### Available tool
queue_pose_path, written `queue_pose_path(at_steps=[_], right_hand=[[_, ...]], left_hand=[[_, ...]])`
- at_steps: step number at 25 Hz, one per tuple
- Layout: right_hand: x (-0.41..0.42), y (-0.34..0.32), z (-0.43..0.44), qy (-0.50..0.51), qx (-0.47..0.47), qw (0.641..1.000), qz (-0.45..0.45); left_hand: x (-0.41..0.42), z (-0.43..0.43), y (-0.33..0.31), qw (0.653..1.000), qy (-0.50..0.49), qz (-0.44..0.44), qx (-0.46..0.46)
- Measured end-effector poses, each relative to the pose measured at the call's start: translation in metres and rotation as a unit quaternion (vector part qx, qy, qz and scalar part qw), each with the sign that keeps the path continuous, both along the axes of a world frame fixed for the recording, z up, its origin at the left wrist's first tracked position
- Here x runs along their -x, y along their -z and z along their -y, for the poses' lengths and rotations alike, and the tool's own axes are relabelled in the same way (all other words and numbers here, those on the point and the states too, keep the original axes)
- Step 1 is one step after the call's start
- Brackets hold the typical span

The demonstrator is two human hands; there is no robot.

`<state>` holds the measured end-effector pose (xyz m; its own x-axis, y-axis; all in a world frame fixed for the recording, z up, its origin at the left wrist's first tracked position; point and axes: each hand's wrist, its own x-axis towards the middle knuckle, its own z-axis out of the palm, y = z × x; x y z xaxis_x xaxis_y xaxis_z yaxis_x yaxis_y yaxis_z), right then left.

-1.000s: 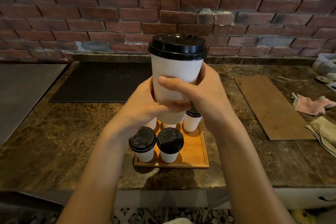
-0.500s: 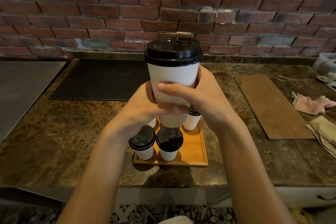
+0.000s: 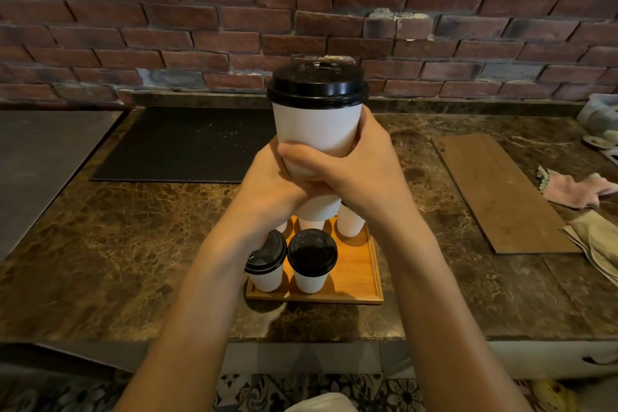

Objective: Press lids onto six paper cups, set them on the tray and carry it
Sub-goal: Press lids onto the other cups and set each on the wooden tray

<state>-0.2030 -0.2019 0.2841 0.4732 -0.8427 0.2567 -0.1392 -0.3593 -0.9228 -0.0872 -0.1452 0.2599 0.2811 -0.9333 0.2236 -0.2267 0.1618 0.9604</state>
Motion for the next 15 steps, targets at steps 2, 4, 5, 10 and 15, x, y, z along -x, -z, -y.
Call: queue_pose_path(at_steps=[2, 4, 5, 10, 15], right_hand=[[-0.002, 0.002, -0.002, 0.016, -0.003, 1.0, 0.004], [-0.001, 0.0, -0.001, 0.015, -0.01, 1.0, 0.011], [-0.001, -0.001, 0.001, 0.01, -0.013, 1.0, 0.018], [0.005, -0.006, 0.004, -0.029, -0.033, 0.997, 0.056], [0.012, -0.012, 0.007, -0.109, -0.07, 0.988, 0.081]], left_hand=[[0.0, 0.0, 0.001, 1.0, -0.008, 0.004, -0.011], [-0.001, 0.0, 0.001, 1.0, -0.003, 0.002, -0.013], [-0.002, 0.0, 0.001, 1.0, 0.001, 0.002, -0.015], [-0.006, -0.003, -0.003, 0.999, 0.035, -0.031, -0.025], [-0.013, -0.011, -0.01, 0.987, 0.134, -0.087, -0.022]])
